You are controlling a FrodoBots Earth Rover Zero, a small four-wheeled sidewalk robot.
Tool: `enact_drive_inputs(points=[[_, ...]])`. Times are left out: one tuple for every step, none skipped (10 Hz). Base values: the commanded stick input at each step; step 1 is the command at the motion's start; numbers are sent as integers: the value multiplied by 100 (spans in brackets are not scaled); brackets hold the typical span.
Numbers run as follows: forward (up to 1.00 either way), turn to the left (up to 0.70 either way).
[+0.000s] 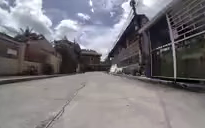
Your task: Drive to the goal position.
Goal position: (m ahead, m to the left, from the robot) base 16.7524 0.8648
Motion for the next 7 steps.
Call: enact_drive_inputs(points=[[70, 0], [70, 0], [70, 0], [70, 0], [70, 0], [70, 0], [70, 0]])
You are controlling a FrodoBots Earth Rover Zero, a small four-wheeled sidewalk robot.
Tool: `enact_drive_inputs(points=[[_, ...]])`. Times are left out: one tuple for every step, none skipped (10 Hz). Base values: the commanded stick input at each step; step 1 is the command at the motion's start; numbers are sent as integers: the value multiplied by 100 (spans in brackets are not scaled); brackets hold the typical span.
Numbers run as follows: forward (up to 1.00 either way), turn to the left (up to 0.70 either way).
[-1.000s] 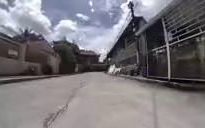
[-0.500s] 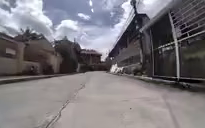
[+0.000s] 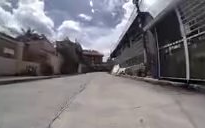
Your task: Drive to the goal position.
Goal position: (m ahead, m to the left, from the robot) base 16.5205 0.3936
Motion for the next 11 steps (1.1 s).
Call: enact_drive_inputs(points=[[70, 0], [70, 0], [70, 0], [70, 0], [70, 0], [70, 0], [70, 0], [70, 0], [70, 0], [70, 0], [70, 0]])
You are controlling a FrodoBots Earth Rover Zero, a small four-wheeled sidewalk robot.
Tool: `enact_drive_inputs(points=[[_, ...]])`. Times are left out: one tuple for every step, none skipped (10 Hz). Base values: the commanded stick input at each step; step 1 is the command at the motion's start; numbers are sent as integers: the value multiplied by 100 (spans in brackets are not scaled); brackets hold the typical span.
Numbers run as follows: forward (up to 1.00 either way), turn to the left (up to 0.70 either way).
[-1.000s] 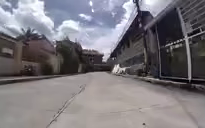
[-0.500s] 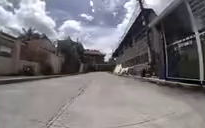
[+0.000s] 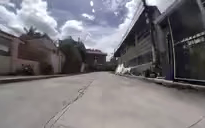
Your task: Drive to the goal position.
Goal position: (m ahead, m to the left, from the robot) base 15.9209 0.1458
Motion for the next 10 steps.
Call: enact_drive_inputs(points=[[70, 0], [70, 0], [70, 0], [70, 0], [70, 0], [70, 0], [70, 0], [70, 0], [70, 0], [70, 0]])
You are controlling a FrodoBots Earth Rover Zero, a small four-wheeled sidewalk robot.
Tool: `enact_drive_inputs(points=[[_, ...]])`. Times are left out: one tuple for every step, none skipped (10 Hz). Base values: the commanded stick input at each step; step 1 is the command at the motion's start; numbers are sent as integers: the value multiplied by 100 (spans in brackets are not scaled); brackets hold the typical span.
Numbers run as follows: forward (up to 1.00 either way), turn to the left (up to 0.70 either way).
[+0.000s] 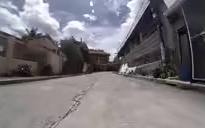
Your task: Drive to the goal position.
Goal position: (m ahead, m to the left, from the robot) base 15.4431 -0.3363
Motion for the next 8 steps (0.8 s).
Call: enact_drive_inputs(points=[[70, 0], [70, 0], [70, 0], [70, 0], [70, 0], [70, 0], [70, 0], [70, 0]])
